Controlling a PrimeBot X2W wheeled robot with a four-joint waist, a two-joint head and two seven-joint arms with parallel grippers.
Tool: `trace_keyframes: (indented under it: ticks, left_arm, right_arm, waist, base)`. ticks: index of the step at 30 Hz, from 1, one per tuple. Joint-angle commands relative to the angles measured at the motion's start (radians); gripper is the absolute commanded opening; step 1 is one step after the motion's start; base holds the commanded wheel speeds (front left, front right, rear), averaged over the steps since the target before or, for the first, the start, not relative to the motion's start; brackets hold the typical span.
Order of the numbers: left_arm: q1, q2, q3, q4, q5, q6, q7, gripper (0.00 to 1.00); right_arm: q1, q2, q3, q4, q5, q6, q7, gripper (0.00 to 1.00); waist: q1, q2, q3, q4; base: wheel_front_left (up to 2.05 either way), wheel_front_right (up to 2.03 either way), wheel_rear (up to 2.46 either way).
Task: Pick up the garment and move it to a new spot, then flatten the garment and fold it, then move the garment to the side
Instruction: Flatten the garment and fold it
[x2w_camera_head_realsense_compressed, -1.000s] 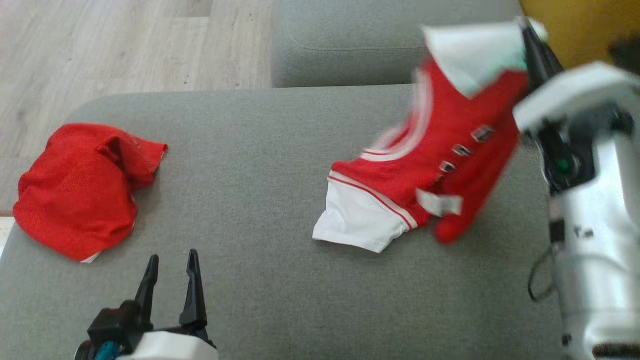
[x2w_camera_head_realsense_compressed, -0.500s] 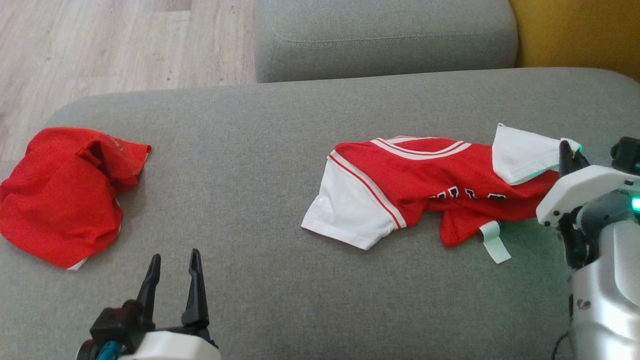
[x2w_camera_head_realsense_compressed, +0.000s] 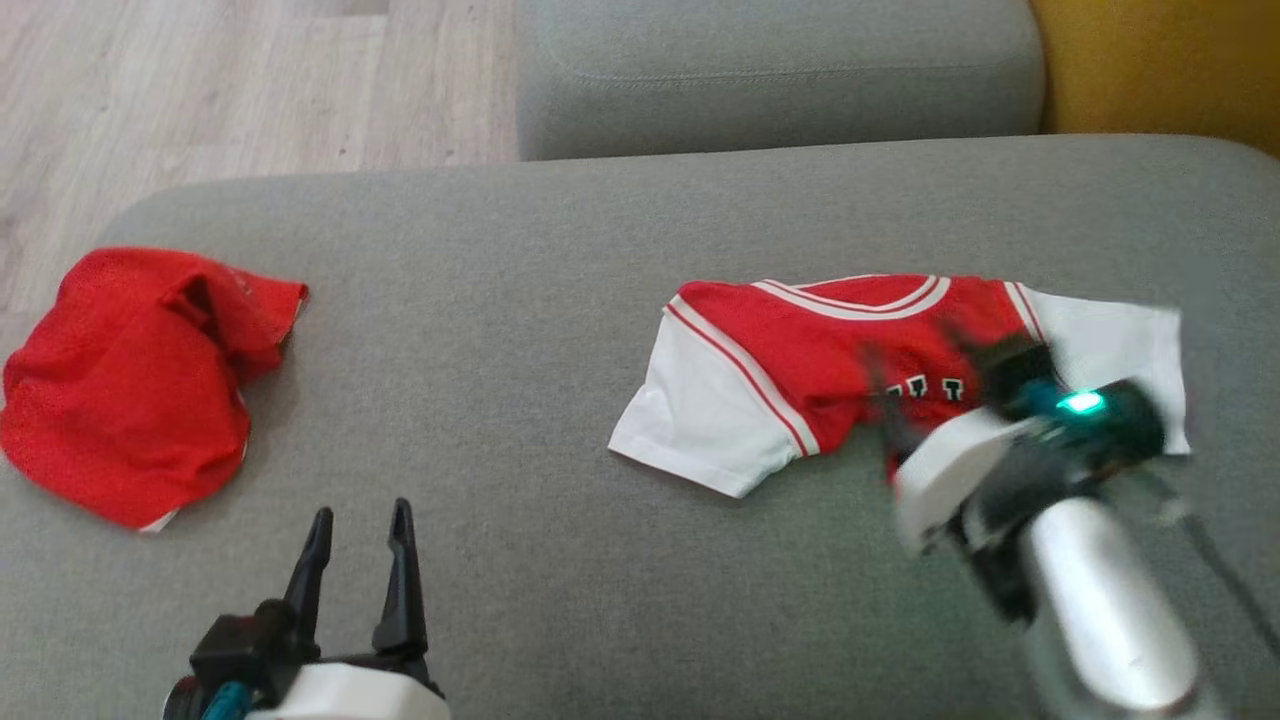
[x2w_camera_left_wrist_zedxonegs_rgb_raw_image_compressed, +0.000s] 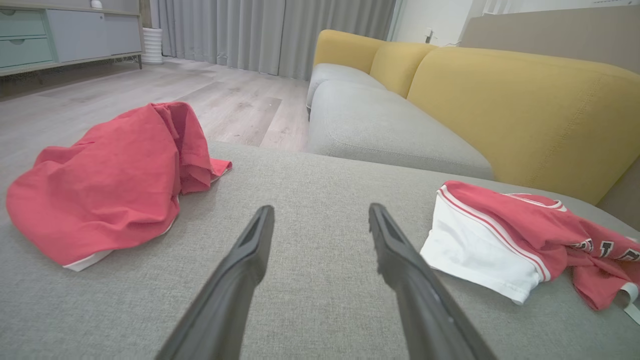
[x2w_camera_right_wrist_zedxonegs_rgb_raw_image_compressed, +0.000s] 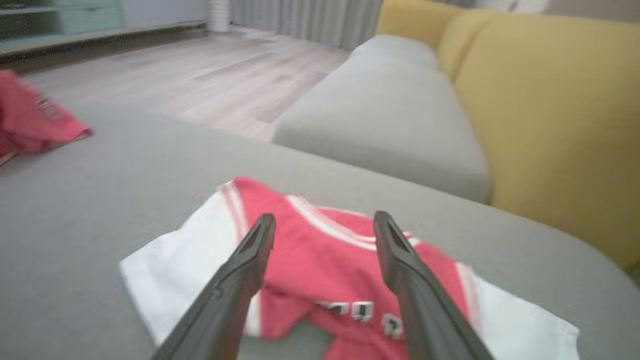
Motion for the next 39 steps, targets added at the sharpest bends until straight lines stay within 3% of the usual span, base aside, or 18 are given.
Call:
trace_keyframes:
  ticks: [1, 8, 25, 26, 27, 32, 39]
  left_arm:
    - [-0.049, -0.006, 0.028, -0.03, 0.004, -0.002, -0.012, 1.0]
    - [-0.091, -0.006, 0.002, -0.027, 0.006, -0.007, -0.012, 1.0]
    - [-0.178, -0.006, -0.046, -0.016, -0.018, 0.004, -0.012, 1.0]
    - [-0.18, -0.006, -0.047, -0.016, -0.019, 0.005, -0.012, 1.0]
    - [-0.182, -0.006, -0.047, -0.015, -0.019, 0.006, -0.012, 1.0]
    - [-0.183, -0.006, -0.043, -0.011, -0.018, 0.008, -0.012, 1.0]
    - [-0.169, -0.006, -0.038, 0.001, -0.019, 0.007, -0.012, 1.0]
  right_arm:
    - [-0.021, 0.002, 0.043, -0.035, 0.01, 0.008, 0.011, 1.0]
    - [-0.028, -0.015, 0.247, 0.052, 0.083, 0.008, 0.089, 1.0]
    - [-0.194, -0.029, 0.485, 0.326, 0.135, 0.008, 0.178, 1.0]
    - [-0.202, -0.03, 0.49, 0.333, 0.141, 0.008, 0.176, 0.41]
    - [-0.21, -0.028, 0.487, 0.335, 0.148, 0.008, 0.168, 0.0]
    - [-0.238, -0.002, 0.451, 0.301, 0.193, 0.008, 0.106, 0.0]
    - [-0.266, 0.041, 0.426, 0.113, 0.361, 0.008, 0.073, 0.0]
  waist:
    - [0.0, 0.0, 0.008, 0.007]
    - [0.0, 0.0, 0.055, 0.046]
    - [0.0, 0.0, 0.139, 0.087]
    - [0.0, 0.0, 0.141, 0.087]
    - [0.0, 0.0, 0.141, 0.087]
    - [0.0, 0.0, 0.132, 0.083]
    - [0.0, 0.0, 0.092, 0.074]
  base:
    - [0.0, 0.0, 0.0]
    - [0.0, 0.0, 0.0]
    - [0.0, 0.0, 0.0]
    - [0.0, 0.0, 0.0]
    - [0.0, 0.0, 0.0]
    - [0.0, 0.0, 0.0]
    - [0.0, 0.0, 0.0]
